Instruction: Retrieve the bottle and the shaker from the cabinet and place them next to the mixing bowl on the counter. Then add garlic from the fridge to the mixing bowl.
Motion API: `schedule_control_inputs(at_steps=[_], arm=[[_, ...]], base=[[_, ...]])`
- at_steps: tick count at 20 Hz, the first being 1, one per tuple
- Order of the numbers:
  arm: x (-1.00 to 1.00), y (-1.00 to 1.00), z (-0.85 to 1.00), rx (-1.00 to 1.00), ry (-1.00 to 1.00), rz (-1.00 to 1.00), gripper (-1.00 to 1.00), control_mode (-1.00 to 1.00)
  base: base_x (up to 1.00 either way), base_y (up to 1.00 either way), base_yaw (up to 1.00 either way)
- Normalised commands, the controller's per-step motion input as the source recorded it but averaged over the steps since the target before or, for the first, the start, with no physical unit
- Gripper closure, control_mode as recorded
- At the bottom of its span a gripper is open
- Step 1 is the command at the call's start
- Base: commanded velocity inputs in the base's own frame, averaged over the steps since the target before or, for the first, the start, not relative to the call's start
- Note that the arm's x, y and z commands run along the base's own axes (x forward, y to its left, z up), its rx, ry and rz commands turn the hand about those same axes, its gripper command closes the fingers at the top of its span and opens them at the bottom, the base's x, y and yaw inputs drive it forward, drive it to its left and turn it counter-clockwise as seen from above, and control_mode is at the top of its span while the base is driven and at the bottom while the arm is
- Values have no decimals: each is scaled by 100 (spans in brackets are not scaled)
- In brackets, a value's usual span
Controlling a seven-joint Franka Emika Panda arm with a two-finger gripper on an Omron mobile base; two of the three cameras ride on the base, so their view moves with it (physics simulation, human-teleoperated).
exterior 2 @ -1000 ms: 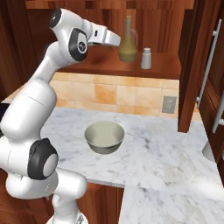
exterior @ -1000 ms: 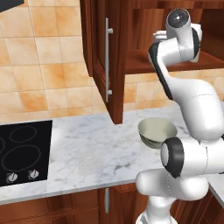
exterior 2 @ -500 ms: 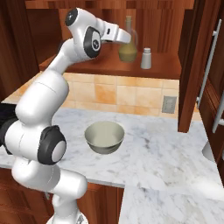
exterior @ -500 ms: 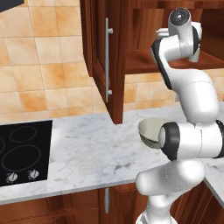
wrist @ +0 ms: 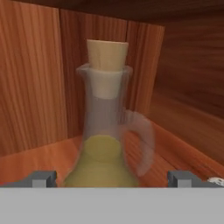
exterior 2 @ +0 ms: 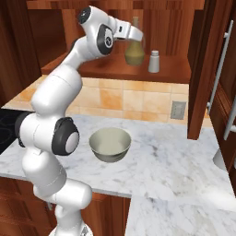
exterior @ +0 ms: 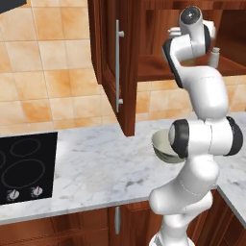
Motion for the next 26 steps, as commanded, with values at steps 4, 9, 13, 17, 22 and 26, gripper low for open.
schedule_control_inputs(at_steps=[4,9,13,17,22,26], arm=[[48,-12,6,0,0,-1,-100,-100],[39,-20,1,0,0,-1,-100,-100],[33,-8,6,0,0,-2,100,-100],[21,-17,1,0,0,-1,100,-100],[8,-13,0,2,0,-5,100,-100],[-56,4,0,8,-12,-7,100,-100]], base=[[0,0,0],[0,0,0],[0,0,0],[0,0,0],[0,0,0],[0,0,0]])
